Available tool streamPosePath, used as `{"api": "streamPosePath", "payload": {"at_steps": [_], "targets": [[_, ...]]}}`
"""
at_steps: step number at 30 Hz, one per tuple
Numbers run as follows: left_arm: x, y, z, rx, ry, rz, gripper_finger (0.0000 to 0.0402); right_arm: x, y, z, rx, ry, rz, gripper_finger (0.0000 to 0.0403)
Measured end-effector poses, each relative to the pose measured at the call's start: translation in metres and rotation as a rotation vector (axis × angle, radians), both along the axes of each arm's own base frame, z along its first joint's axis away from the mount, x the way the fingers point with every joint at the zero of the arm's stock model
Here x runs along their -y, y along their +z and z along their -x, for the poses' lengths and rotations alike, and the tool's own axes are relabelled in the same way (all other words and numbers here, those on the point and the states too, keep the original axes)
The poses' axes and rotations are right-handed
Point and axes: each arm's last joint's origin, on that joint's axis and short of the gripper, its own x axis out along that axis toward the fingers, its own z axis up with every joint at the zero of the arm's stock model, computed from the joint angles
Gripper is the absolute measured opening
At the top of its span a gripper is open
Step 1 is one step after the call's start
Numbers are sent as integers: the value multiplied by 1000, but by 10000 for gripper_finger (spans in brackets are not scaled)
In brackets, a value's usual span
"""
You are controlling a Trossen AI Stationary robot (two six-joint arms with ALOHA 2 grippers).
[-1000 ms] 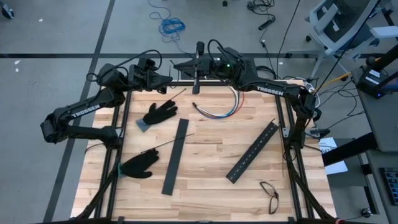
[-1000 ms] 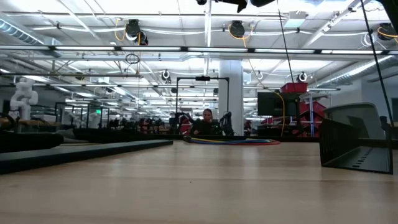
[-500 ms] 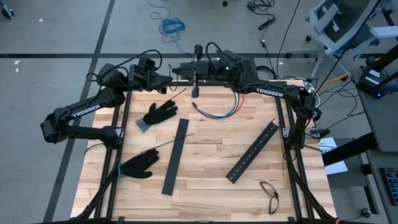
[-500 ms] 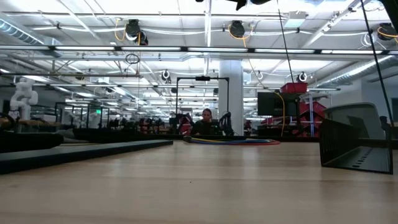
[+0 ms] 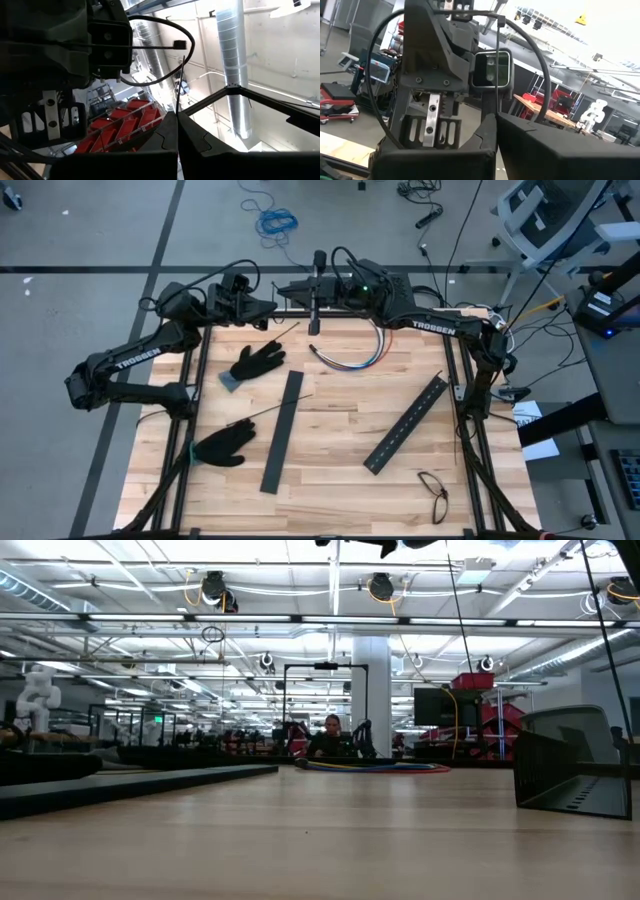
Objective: Ziptie cables
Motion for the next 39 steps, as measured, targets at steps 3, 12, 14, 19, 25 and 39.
{"api": "streamPosePath", "payload": {"at_steps": [3,12,14,19,25,39], "targets": [[0,1,2,4,7,-1,0,2,0,1,-2,-5,0,0],[-5,1,5,4,28,-5,0,2,0,1,-1,-5,3,0],[-5,1,5,0,20,-8,0,2,0,1,0,-5,4,0],[-5,1,5,-2,14,-11,0,4,3,2,27,-12,14,0],[-5,1,4,-2,13,-10,0,9,4,4,36,-19,-1,0],[-5,1,5,-2,14,-10,0,3,2,2,21,0,-25,0]]}}
